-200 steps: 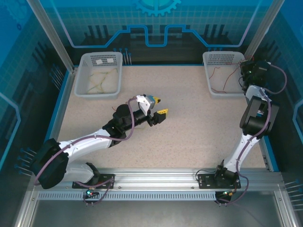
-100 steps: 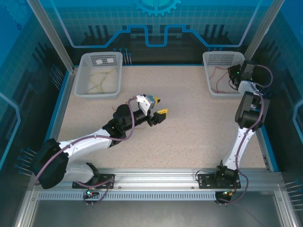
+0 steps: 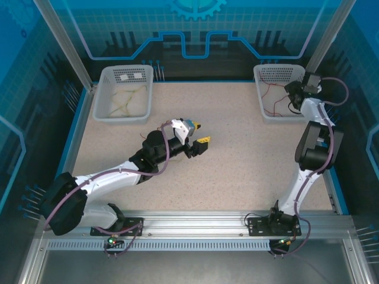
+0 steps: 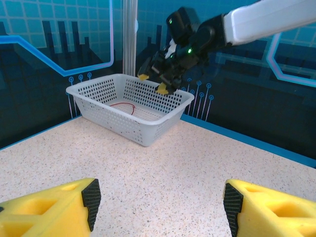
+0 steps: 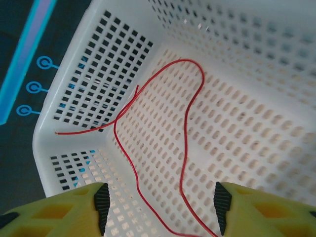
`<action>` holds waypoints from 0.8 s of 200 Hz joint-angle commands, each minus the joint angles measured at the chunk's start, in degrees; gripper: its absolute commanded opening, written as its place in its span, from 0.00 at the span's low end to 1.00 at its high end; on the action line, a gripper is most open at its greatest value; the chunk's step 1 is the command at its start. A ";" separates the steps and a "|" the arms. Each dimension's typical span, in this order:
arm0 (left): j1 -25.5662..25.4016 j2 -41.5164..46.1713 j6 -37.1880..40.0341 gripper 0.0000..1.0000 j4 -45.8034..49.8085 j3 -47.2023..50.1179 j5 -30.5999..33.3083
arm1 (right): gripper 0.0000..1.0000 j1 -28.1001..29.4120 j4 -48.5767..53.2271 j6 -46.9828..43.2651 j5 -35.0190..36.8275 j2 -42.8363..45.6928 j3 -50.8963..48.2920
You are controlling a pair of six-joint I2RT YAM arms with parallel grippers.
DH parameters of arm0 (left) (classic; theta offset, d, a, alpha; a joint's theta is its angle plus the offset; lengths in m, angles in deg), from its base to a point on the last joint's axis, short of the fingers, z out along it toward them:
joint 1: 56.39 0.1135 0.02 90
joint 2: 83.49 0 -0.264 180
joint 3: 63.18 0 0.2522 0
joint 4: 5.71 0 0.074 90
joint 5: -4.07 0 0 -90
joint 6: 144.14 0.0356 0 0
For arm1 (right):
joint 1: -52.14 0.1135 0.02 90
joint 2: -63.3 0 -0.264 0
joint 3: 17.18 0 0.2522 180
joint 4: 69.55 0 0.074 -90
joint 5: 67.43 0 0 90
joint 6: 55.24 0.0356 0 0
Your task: Untangle the cables
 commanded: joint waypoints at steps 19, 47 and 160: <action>-0.34 -0.98 -0.74 0.70 -0.45 -0.97 2.27 | 0.62 1.17 5.01 -5.64 1.09 11.59 -7.13; 1.96 -1.85 -5.16 0.74 9.44 -5.36 5.31 | 0.62 6.49 -1.35 -12.01 -3.00 20.71 -16.44; 18.30 -11.69 -18.17 0.80 45.93 -20.96 6.33 | 0.75 32.87 -30.90 -26.57 -27.02 33.20 -44.10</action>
